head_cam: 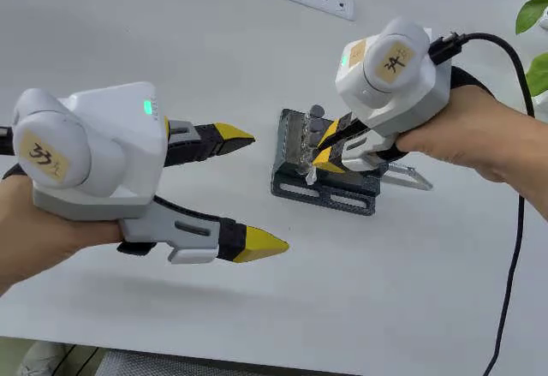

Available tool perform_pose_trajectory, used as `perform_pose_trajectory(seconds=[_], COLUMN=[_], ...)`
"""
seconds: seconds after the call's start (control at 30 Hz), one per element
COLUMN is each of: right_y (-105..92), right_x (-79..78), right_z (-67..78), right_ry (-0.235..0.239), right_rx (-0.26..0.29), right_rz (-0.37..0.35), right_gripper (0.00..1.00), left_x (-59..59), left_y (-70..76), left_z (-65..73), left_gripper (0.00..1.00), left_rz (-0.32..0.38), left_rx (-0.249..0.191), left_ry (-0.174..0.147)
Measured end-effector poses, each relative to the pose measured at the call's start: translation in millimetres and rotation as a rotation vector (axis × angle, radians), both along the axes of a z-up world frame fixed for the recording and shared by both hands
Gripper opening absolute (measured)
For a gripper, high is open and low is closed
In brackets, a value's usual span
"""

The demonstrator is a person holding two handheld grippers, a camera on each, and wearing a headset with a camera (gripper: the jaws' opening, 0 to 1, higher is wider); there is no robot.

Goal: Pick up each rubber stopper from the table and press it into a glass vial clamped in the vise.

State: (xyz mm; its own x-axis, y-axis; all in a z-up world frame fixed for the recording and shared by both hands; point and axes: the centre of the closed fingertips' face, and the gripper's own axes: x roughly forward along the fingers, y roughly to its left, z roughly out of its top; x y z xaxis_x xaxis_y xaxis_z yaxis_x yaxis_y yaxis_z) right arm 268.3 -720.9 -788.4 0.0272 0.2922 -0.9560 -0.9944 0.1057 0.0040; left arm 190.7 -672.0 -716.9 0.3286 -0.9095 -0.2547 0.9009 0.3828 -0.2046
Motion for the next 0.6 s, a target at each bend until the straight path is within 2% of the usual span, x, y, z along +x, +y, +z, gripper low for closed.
perform_pose_trajectory(seconds=[0.6], right_y=[1.5], right_x=[0.3], right_z=[0.9], right_ry=[-0.005], right_rx=[0.024], right_rz=[-0.018], right_gripper=[0.08], left_x=[-0.4], left_y=[-2.5], left_z=[-0.6], left_gripper=[0.7], left_rz=[-0.008], left_rx=[-0.003], left_ry=[0.004])
